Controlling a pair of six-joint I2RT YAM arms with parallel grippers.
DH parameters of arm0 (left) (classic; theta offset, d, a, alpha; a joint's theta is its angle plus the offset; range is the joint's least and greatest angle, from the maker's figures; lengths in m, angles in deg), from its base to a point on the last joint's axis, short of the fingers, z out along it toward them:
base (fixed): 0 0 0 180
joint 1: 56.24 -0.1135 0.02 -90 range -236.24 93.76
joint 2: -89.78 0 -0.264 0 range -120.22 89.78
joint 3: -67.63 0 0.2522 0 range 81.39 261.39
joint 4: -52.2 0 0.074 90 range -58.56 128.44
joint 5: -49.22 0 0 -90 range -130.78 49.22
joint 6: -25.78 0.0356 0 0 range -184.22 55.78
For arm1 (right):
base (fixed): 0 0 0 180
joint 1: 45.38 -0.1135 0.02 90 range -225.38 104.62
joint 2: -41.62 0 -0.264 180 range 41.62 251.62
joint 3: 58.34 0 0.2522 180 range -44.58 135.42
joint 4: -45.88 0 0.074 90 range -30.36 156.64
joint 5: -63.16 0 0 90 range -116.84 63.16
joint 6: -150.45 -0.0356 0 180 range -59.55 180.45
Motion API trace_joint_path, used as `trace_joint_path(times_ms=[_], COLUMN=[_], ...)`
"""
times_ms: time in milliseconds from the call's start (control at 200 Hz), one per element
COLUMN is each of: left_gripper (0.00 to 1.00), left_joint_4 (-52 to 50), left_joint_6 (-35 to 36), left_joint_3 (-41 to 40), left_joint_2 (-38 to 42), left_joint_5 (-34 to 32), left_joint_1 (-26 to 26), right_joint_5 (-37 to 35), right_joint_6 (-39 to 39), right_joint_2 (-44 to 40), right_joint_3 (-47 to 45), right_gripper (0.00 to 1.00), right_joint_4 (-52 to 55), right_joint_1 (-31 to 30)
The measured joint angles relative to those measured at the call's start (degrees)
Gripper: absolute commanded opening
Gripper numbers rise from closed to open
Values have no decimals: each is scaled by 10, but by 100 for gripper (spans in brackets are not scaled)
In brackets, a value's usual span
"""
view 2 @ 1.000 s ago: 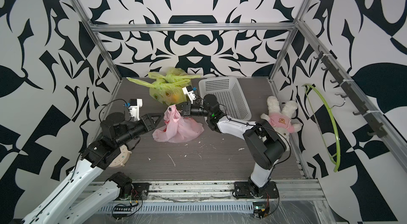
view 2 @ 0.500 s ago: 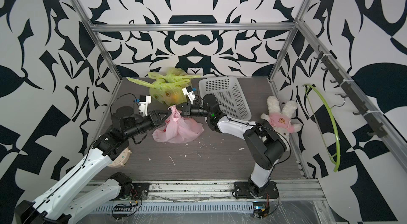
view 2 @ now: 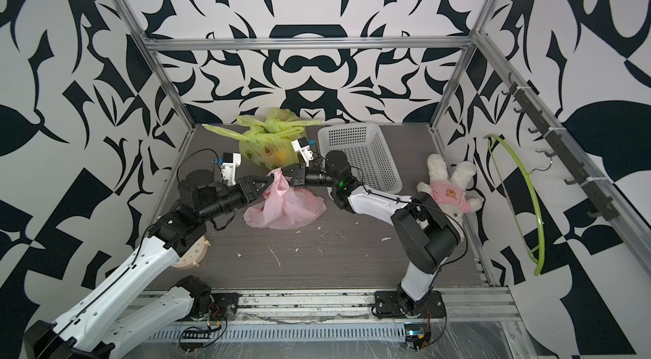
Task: Place the peach into a plastic bag & tie a knot
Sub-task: Tie the plastic bag at the center of the board.
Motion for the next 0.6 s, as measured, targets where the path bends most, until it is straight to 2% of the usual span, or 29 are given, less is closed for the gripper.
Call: trace_joint_path(times_ms=[395,515,600], left_gripper=[26,20,11], left_joint_4=[13,16,14], left_joint_6=[-10,-13,-15], left_joint_3=[1,1,1], left_joint_2=[-14,-23,-24], left_joint_5=[5,8,7], left_joint_1=[-2,-3,-4], right_joint_5=[0,-1,-2], right_joint_6=[14,17,20], right_joint_2=[-5,-5,-5], right_joint_3=[0,0,0], right_gripper=[0,0,0], right_joint_4=[26,30,30], right_joint_1=[-6,-6,-6])
